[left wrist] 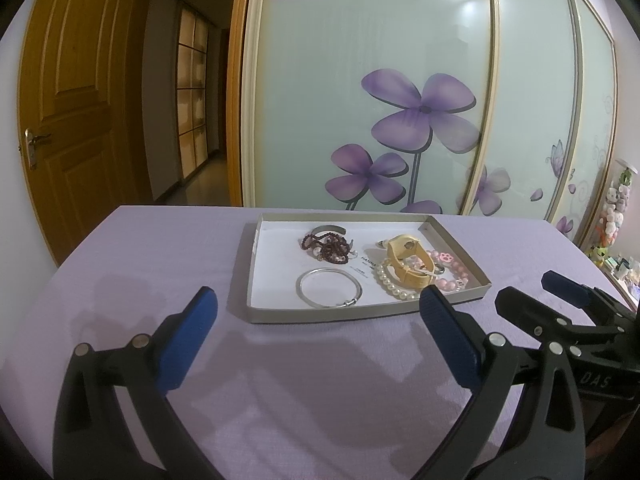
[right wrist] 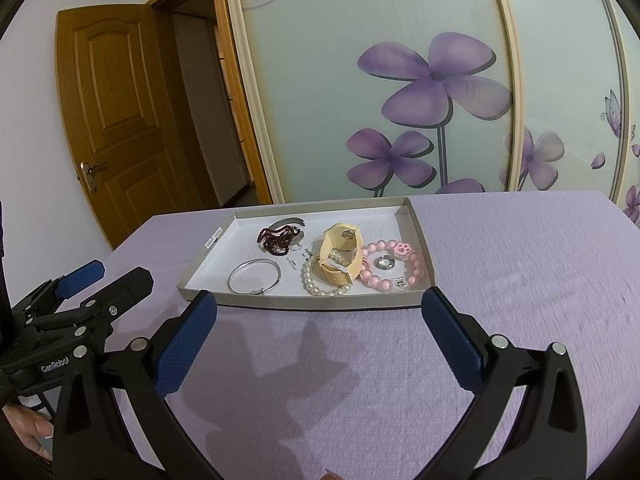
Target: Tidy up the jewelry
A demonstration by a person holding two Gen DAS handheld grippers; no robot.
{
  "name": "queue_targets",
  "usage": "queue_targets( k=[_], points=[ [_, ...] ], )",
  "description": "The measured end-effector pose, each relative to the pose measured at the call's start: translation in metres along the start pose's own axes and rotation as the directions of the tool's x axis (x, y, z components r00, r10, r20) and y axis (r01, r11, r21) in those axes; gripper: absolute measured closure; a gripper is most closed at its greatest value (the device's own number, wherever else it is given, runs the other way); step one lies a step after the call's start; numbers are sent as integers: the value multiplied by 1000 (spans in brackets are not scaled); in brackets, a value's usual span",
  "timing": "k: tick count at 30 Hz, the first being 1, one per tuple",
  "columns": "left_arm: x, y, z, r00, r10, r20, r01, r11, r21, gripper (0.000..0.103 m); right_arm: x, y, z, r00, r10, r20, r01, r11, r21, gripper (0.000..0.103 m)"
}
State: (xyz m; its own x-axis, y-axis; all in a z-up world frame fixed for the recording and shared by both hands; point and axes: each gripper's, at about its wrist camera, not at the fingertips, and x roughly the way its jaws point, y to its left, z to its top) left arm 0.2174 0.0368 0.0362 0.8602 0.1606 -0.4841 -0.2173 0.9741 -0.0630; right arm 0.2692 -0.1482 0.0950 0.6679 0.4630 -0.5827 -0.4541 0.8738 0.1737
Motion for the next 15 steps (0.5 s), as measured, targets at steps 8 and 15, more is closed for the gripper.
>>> queue_targets(
  k=[8,15],
  points=[
    [0,-1,0,1000,-2,0,2,1000,1,2,0,-3,1,1000,-2,1,2,1000,5,1],
    [-1,-3,1,1000,-5,-1,5,1000,0,2,-1,-3,1,1000,-1,2,1,1000,7,1]
  ],
)
